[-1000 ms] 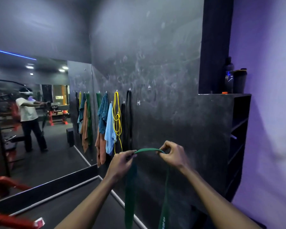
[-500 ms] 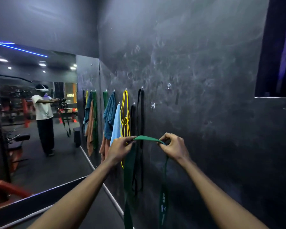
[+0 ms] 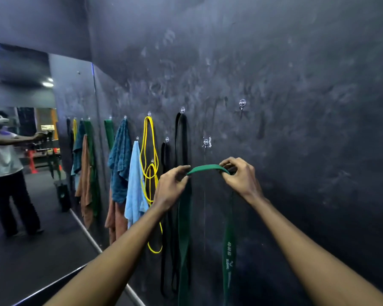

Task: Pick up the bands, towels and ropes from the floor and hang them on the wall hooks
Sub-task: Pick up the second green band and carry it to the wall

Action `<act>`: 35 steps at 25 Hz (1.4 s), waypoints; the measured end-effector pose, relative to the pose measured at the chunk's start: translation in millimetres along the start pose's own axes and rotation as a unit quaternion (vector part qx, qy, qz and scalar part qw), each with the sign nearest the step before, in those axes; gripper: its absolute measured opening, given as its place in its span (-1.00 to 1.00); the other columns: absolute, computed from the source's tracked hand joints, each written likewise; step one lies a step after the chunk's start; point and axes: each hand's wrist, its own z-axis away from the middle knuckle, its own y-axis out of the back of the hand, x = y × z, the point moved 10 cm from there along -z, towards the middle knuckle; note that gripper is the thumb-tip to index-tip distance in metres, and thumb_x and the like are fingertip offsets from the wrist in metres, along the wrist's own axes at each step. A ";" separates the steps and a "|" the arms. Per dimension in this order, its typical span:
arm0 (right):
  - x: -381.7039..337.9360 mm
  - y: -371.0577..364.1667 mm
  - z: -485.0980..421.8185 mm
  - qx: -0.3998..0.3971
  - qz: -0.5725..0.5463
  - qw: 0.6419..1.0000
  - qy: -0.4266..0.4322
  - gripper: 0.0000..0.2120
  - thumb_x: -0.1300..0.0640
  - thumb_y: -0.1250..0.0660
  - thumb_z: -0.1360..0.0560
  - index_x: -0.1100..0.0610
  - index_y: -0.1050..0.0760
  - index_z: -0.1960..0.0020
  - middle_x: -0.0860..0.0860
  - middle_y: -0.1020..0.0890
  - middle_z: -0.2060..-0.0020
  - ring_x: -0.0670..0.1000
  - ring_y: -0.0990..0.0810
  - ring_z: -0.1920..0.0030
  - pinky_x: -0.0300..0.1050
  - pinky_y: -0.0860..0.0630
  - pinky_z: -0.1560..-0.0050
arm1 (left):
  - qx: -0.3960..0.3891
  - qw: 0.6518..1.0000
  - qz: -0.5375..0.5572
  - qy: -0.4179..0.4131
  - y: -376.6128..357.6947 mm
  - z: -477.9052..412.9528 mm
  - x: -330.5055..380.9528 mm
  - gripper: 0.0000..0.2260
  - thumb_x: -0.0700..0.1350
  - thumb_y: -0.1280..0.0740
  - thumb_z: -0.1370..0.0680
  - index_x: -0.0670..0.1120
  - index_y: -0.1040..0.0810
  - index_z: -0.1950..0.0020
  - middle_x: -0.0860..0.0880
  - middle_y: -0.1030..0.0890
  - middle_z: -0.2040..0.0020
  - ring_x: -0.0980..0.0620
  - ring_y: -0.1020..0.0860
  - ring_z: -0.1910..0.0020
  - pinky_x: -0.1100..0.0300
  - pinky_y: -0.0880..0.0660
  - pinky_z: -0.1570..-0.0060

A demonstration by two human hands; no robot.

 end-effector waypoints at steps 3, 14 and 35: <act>28.2 -30.2 -41.9 0.032 0.037 0.999 0.003 -0.79 -0.02 -0.47 -0.36 -0.13 -0.63 0.01 -0.14 -0.61 0.18 -0.14 -0.64 0.17 -0.05 -0.61 0.15 | 0.001 1.000 0.019 -0.002 -29.8 -55.3 -42.1 -0.80 0.02 -0.39 -0.46 0.11 -0.66 -0.06 0.18 -0.70 0.10 0.31 -0.63 0.11 0.17 -0.59 0.06; 69.5 -91.4 -139.3 0.108 0.150 0.983 -0.020 -0.74 0.03 -0.42 -0.38 -0.14 -0.64 -0.06 -0.10 -0.59 0.11 -0.04 -0.62 0.17 -0.07 -0.59 0.16 | 0.013 0.995 0.094 0.029 -98.7 -194.0 -124.9 -0.78 0.06 -0.40 -0.47 0.14 -0.68 -0.11 0.09 -0.70 0.00 0.13 -0.65 -0.05 0.11 -0.61 0.02; 80.8 -157.1 -112.2 0.070 0.431 0.899 -0.004 -0.76 -0.04 -0.31 -0.47 0.06 -0.44 -0.05 0.00 -0.60 0.09 0.12 -0.49 0.03 0.04 -0.37 0.03 | -0.078 0.966 0.240 -0.052 -162.8 -187.1 -162.8 -0.74 0.02 -0.41 -0.53 0.16 -0.62 -0.22 0.14 -0.71 0.07 0.19 -0.65 0.17 0.08 -0.60 0.10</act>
